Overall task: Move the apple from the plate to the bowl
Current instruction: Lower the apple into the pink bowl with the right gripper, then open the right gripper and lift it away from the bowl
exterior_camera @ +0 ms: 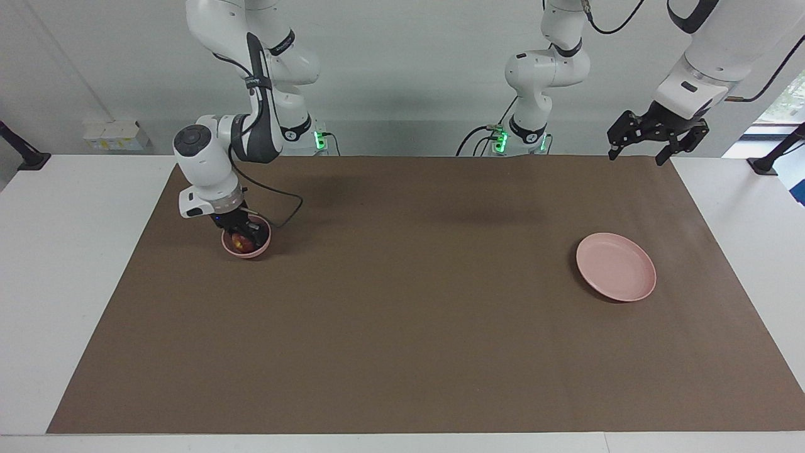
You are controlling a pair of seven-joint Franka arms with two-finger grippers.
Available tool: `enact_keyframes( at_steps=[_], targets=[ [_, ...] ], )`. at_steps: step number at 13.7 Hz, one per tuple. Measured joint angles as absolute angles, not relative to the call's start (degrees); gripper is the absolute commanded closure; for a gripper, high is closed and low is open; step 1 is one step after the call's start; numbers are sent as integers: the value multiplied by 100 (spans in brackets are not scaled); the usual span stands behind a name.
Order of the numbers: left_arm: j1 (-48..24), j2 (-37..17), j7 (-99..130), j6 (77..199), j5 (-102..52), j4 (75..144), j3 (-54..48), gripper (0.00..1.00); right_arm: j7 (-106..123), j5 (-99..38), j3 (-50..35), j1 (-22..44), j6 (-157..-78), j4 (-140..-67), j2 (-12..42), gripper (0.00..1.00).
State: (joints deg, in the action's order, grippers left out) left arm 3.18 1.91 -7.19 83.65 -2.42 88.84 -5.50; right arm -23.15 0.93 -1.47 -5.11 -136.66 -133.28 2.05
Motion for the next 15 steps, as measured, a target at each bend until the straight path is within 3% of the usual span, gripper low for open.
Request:
enact_keyframes(
  at_steps=[5, 15],
  targets=[
    [318, 191, -719, 8364, -242, 8884, -550, 0, -2317, 93, -147, -512, -13496, -13179, 120, 0],
    [318, 191, -719, 8363, -242, 8884, -550, 0, -1017, 93, -221, -535, -10799, -10781, 10, 0]
  ],
)
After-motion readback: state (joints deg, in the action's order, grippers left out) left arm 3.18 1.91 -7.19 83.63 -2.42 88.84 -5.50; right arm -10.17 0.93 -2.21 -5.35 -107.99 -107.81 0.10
